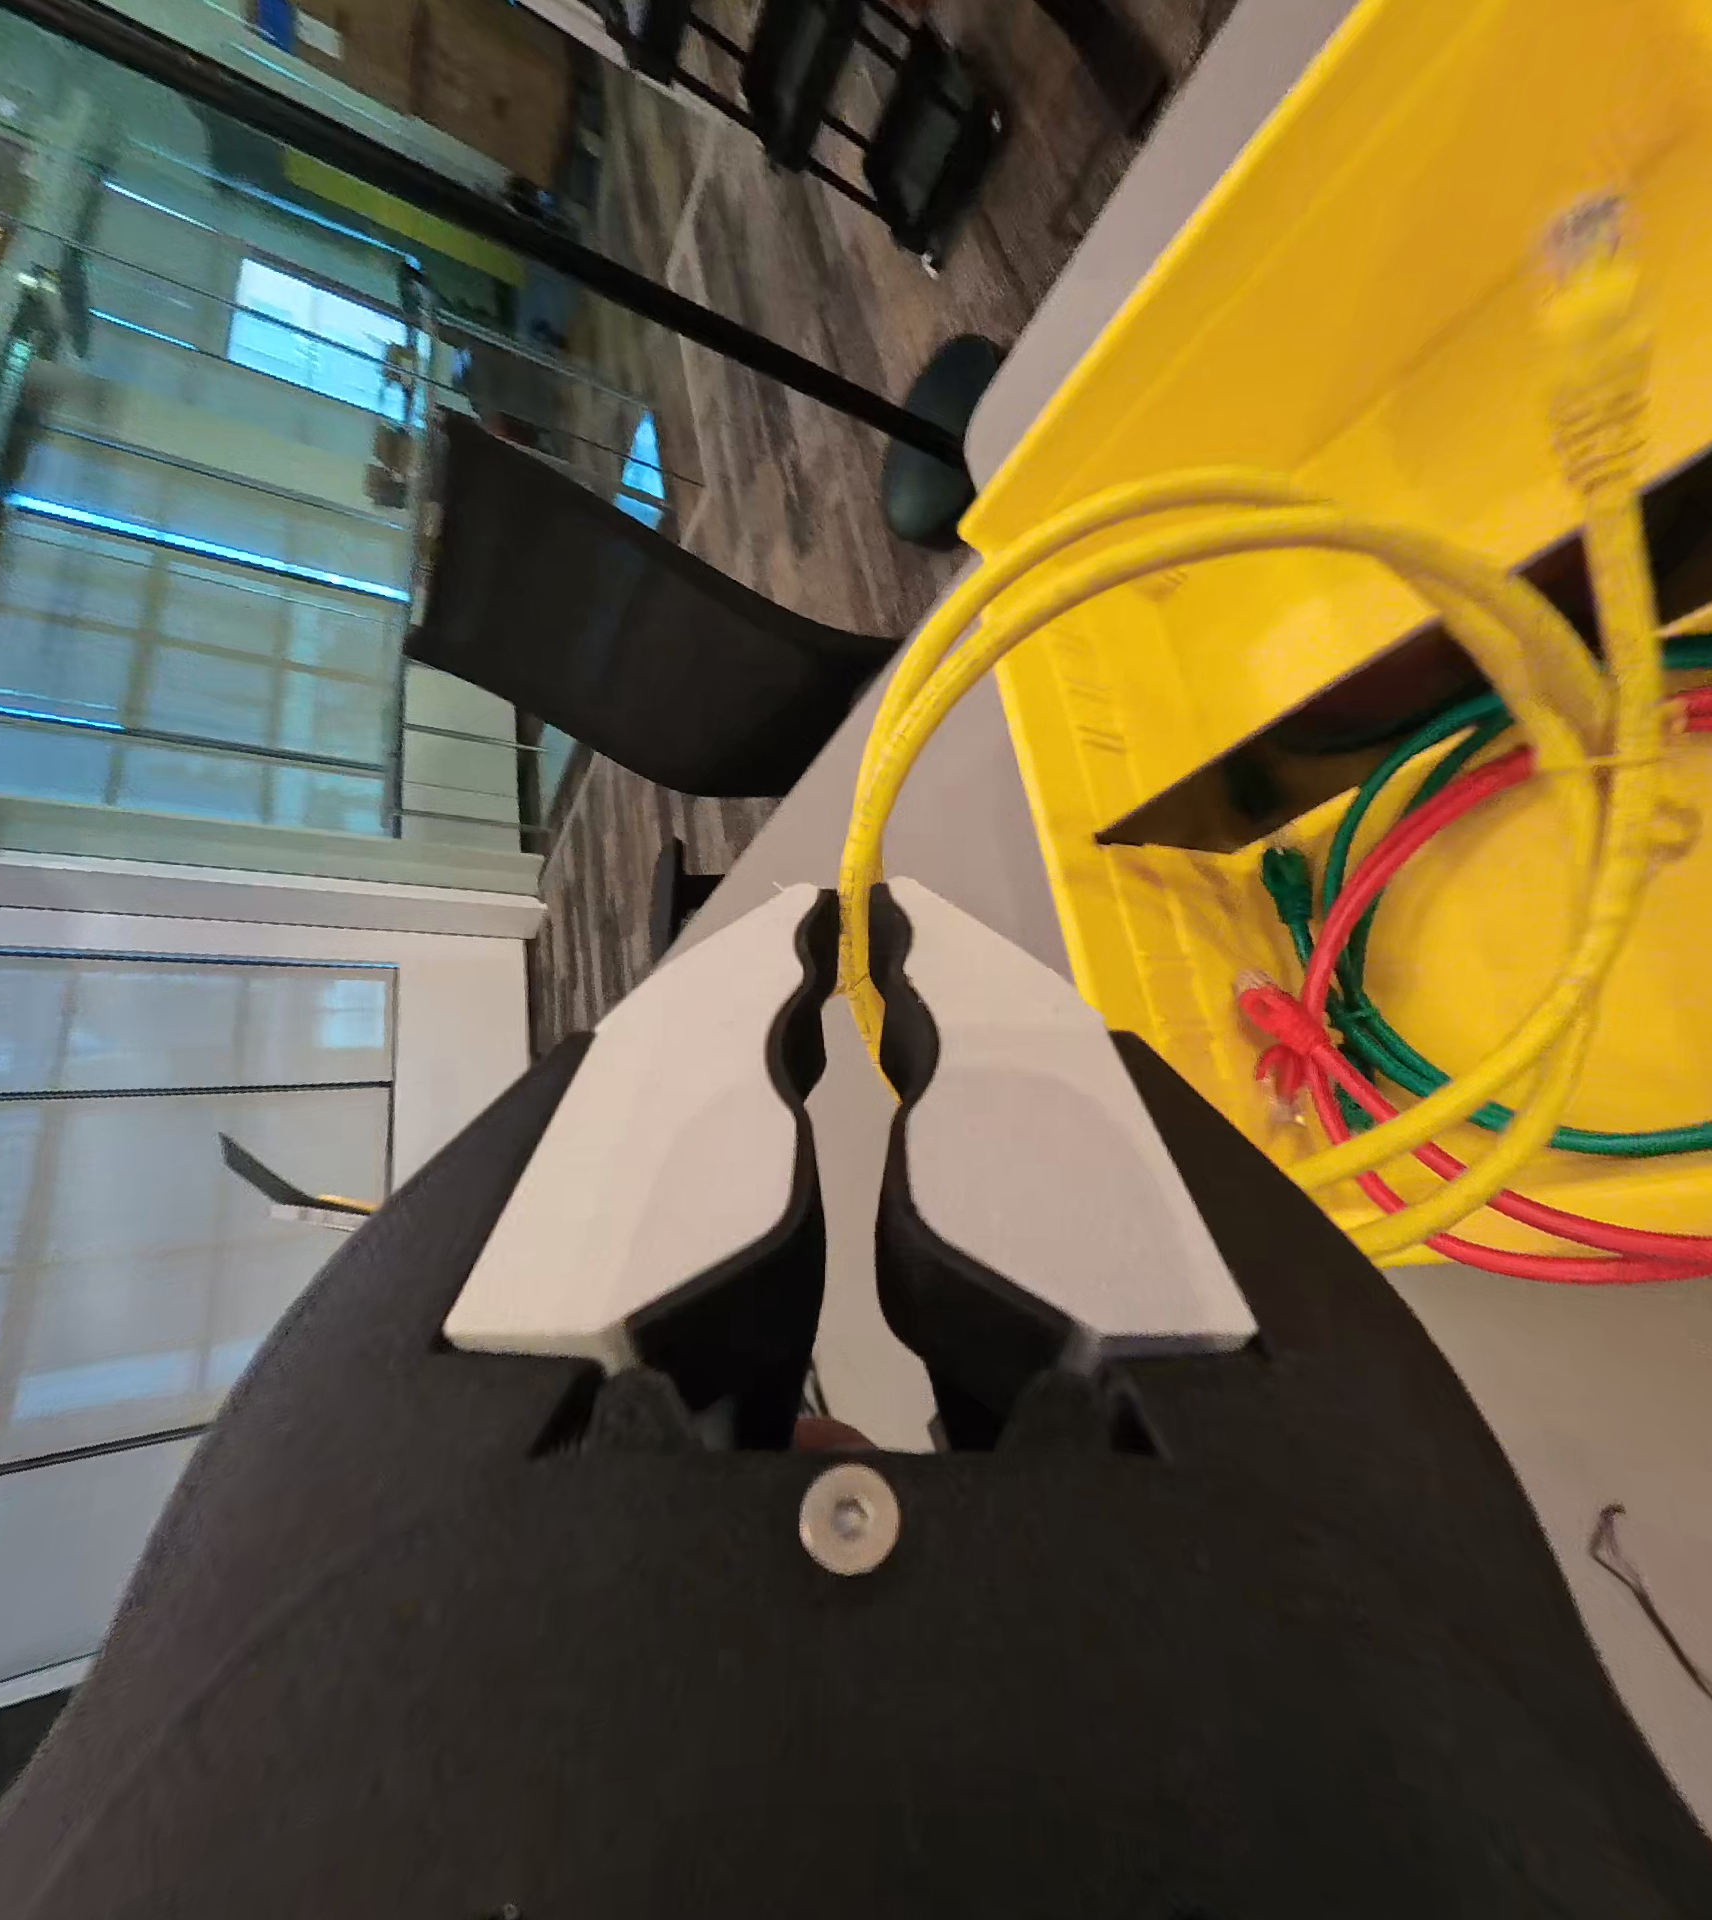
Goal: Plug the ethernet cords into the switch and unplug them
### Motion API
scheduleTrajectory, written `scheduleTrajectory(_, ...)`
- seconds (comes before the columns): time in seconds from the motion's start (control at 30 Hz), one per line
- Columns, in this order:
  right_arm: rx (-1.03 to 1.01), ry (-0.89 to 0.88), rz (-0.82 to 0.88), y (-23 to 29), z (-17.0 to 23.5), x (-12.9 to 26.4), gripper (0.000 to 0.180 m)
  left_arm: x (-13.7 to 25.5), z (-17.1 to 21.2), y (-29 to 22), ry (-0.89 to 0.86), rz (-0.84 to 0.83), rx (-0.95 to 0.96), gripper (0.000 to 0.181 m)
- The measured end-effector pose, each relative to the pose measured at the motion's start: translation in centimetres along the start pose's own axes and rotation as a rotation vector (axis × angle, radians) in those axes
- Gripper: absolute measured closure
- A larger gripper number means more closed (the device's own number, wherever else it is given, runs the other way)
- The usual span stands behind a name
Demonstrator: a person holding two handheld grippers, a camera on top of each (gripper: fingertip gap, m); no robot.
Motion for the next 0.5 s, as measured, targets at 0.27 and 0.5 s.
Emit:
scheduleTrajectory(0.27,-0.189,-0.024,-0.095,1.5,0.5,-6.5,0.103,5.9,-7.7,2.6,-0.242,-0.135,0.089,0.175)
scheduleTrajectory(0.5,-0.482,-0.159,-0.227,3.1,2.6,-12.3,0.105,11.5,-18.7,-0.4,-0.530,-0.098,0.156,0.175)
Point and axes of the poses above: each gripper's, where its closed fingertips meet, x back along the fingers, z out of its underside, y = z × x across the jaws, the point moved 3 cm from there along x, back along the fingers, and after that the axes turned 7 degrees about -z, right-handed, at the moved point
